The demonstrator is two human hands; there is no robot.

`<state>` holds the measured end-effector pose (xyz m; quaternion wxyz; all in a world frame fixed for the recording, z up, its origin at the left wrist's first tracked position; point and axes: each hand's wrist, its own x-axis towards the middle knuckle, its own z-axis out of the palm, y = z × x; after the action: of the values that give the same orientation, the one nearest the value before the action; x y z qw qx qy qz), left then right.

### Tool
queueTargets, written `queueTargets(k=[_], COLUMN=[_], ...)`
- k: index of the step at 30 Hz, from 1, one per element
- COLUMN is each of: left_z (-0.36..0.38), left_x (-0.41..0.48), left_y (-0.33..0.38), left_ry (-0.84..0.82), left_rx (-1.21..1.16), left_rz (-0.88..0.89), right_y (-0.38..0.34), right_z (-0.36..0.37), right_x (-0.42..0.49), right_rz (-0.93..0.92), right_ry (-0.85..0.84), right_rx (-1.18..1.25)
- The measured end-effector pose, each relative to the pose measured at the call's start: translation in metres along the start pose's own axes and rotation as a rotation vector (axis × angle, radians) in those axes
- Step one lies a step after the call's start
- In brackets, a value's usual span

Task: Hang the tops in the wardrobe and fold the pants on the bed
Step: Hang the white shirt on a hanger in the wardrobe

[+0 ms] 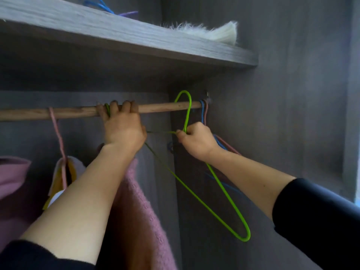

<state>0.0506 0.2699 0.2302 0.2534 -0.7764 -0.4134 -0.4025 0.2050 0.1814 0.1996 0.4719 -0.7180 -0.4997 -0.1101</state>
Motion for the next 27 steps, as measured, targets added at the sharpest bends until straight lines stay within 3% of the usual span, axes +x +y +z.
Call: queueTargets(k=[8,14,21,27], left_z=[-0.026,-0.052,-0.109,-0.146], left_x=[-0.045,-0.120,-0.236,-0.326], left_y=[0.034,0.098,0.215,0.338], left_ry=[-0.099,-0.111,-0.088,-0.284], left_rx=[-0.176,-0.403,-0.750,-0.868], left_rz=[-0.101,-0.011,0.044,0.157], right_y=[0.014,0.046,0.106,0.167], right_z=[-0.052,-0.125,-0.237,-0.344], right_x=[-0.084,-0.170,-0.303,-0.410], right_rz=[0.046,0.104,0.299,0.492], right_ry=[-0.102,-0.177,-0.295,-0.301], right_rx=[0.008,-0.002,0.044,-0.004])
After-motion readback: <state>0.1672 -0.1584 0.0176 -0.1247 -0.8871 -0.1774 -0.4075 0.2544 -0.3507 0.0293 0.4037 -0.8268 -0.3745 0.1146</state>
